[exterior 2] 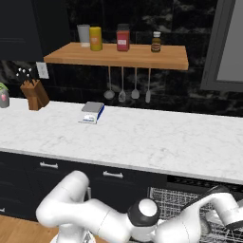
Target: Pick up the cup and bowl from the counter, place them in the dishwasher, and close the dishwasher door.
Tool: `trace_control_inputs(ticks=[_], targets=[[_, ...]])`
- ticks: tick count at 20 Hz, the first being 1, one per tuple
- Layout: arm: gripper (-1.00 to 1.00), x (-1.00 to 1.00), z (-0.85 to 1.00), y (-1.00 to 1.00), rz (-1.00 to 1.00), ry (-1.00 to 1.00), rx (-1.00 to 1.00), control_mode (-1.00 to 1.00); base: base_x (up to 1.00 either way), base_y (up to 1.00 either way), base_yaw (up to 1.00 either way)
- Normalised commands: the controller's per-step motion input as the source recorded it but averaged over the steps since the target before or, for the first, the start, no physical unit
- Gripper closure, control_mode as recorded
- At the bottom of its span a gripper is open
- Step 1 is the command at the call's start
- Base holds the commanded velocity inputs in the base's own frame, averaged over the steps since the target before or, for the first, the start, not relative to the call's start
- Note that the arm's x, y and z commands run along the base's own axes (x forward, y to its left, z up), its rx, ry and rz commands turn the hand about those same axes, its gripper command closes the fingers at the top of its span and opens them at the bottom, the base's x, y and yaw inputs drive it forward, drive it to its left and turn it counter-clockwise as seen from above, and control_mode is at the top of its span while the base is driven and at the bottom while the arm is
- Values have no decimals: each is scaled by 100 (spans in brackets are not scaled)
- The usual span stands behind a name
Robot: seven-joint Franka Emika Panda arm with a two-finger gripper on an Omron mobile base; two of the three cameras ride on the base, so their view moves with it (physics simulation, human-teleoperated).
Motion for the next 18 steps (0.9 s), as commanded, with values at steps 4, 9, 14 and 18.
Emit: trace_control_inputs(ticks=[4, 9, 14, 18], targets=[[-100, -84, 6, 39, 22, -9, -23, -100, 0, 0, 0], [-100, -61, -23, 58, 14, -2, -17, -100, 0, 0, 0], [-100, -1, -66, 22, -1, 2, -7, -100, 0, 0, 0], [-100, 0, -85, 0, -14, 0, 0, -100, 0, 0, 0]])
